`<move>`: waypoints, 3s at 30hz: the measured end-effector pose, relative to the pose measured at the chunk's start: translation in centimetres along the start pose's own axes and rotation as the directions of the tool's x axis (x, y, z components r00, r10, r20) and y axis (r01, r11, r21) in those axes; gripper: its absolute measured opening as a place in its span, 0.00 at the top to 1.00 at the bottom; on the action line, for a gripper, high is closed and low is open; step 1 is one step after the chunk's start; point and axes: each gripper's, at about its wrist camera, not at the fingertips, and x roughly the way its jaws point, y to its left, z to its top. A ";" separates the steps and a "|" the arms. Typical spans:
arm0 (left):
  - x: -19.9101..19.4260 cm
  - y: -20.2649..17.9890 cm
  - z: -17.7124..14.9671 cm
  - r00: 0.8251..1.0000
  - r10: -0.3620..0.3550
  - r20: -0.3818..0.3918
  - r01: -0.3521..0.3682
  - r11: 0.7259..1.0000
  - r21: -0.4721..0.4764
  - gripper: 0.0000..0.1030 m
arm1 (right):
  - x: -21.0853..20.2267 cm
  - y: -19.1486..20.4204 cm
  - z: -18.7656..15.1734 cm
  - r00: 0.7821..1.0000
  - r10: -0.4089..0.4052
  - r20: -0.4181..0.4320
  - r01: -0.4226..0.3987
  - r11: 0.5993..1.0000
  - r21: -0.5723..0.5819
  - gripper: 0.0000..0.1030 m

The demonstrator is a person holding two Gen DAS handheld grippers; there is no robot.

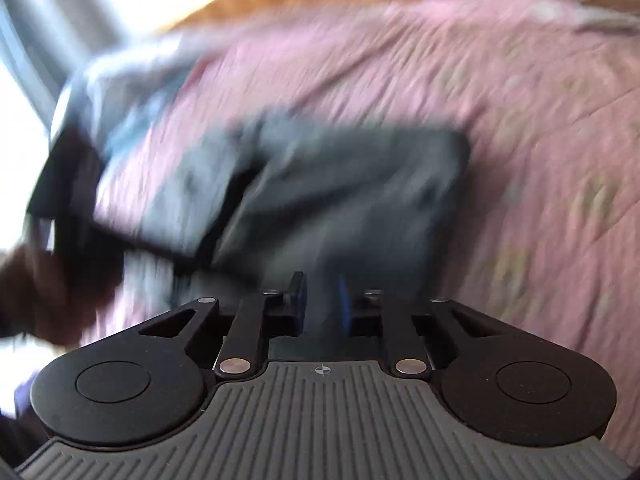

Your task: Fold clothes

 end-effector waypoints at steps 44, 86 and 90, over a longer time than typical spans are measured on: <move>-14.3 22.0 -5.0 0.989 -0.089 0.115 0.093 0.995 -0.033 0.42 | 18.1 12.7 15.6 0.986 -0.155 -0.066 0.165 0.963 0.213 0.80; 2.8 -11.6 6.8 0.961 0.259 -0.095 -0.155 0.791 0.592 0.87 | 0.1 14.2 1.7 0.879 -0.362 0.311 0.380 0.925 0.003 0.86; -0.5 -7.8 8.4 0.978 0.168 -0.121 -0.096 0.885 0.456 0.88 | 1.7 12.9 0.5 0.829 -0.458 0.320 0.465 0.883 0.061 0.17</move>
